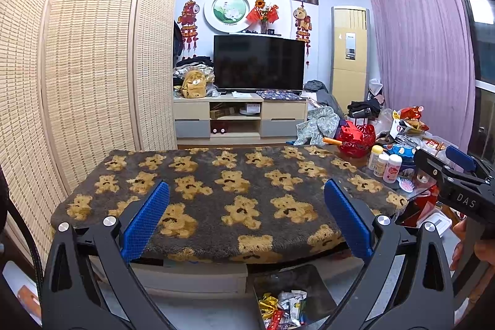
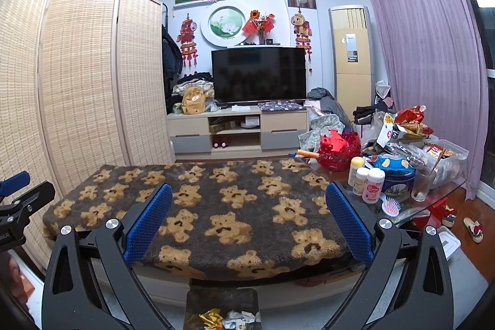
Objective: Collect trash
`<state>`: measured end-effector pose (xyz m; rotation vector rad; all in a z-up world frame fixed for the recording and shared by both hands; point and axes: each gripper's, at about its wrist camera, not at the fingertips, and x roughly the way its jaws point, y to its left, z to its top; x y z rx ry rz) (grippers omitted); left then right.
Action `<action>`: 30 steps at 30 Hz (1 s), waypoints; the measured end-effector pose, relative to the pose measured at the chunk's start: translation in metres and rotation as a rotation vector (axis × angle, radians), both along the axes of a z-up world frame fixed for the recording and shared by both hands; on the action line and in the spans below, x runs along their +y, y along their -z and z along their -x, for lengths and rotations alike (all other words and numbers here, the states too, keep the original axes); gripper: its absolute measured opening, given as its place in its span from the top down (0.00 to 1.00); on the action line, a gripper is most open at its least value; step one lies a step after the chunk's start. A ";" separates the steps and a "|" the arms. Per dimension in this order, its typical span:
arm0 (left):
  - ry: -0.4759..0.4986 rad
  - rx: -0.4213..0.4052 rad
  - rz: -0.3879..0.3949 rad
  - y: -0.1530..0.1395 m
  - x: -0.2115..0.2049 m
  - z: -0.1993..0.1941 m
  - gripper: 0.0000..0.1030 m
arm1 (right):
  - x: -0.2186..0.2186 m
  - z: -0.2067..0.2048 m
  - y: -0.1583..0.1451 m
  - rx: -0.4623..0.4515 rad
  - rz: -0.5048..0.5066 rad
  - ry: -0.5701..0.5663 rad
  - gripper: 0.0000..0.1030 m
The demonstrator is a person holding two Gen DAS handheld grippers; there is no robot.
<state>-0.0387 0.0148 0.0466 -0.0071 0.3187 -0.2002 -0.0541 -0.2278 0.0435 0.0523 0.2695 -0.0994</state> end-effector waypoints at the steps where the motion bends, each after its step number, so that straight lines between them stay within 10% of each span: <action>1: -0.001 -0.001 0.001 0.000 -0.001 0.001 0.08 | -0.001 0.000 0.000 -0.001 -0.001 0.001 0.03; 30: -0.018 0.000 -0.013 0.006 0.012 -0.009 0.08 | 0.016 -0.004 0.004 0.009 -0.003 -0.005 0.03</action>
